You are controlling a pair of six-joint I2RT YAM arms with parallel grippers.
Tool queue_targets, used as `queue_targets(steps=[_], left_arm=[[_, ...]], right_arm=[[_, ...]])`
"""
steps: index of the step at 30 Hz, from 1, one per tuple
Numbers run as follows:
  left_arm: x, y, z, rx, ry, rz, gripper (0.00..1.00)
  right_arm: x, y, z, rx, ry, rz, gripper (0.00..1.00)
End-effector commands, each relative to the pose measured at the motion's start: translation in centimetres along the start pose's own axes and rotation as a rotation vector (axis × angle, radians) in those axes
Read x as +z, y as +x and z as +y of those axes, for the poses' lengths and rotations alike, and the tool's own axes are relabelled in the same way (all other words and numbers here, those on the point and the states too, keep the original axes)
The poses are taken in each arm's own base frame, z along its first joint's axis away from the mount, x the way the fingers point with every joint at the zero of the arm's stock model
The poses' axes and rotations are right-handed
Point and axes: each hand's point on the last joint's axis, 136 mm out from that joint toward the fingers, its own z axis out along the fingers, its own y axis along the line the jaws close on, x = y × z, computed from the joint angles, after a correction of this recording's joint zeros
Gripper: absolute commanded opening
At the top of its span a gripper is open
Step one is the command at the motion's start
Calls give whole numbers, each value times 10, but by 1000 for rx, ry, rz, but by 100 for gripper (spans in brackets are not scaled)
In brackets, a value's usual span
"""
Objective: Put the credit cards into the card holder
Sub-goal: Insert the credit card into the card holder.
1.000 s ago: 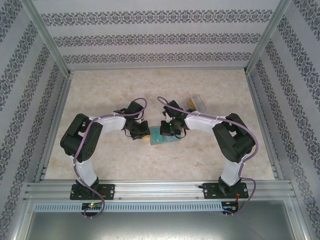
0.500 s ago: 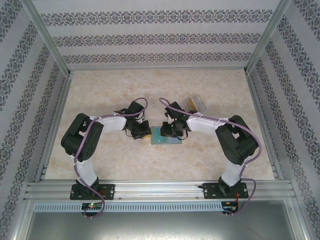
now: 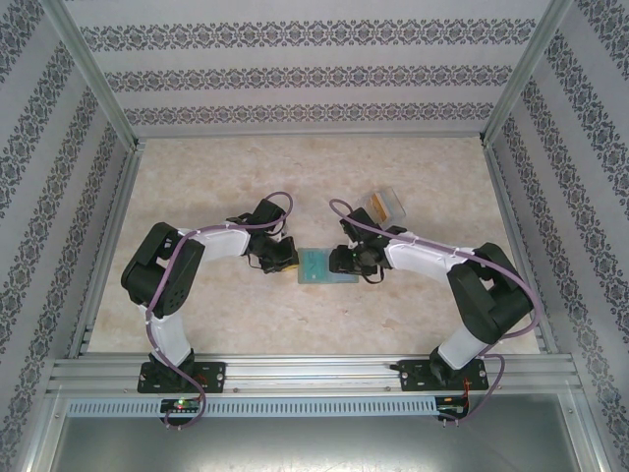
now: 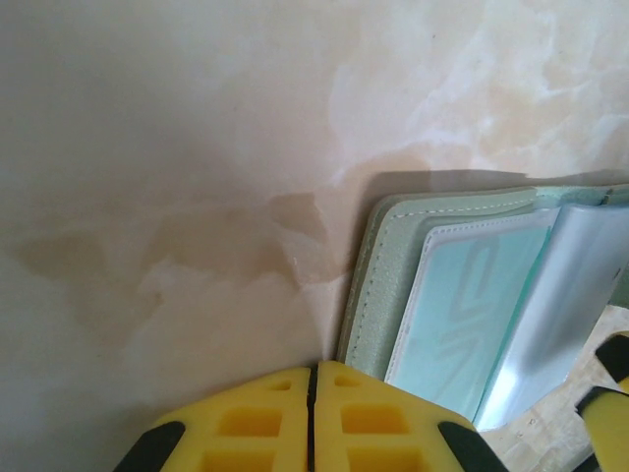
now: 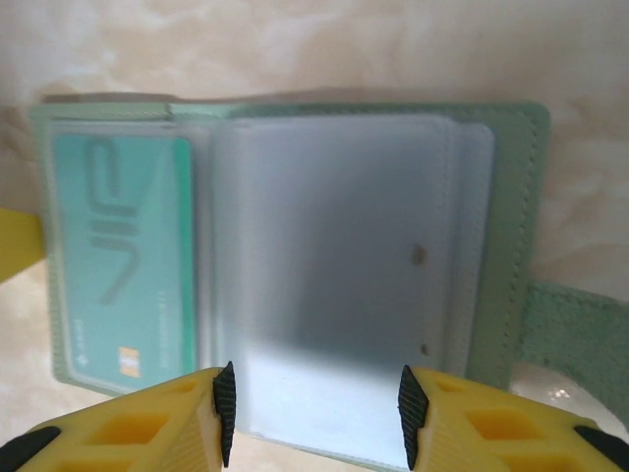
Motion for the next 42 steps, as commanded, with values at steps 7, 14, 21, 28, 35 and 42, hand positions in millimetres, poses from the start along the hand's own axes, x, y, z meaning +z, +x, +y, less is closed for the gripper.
queue_targets(steps=[7,14,21,28,35,42], left_arm=[[35,3,7,62,-26,-13,8],[37,3,7,53,-22,-13,8],[36,1,2,47,-3,-17,8],[30,0,-10,-55,103,-22,11],[26,-7,-20,-170,265,5,12],[29,-5,-16,-161,248,19,13]], right_arm=[[14,5,-11,40,23,16,51],[14,1,12,36,-86,28,51],[13,-2,54,49,-262,36,52],[-13,-15,90,26,-427,-28,54],[-28,-12,118,-39,-571,-12,54],[-56,-30,65,-44,-421,-150,57]])
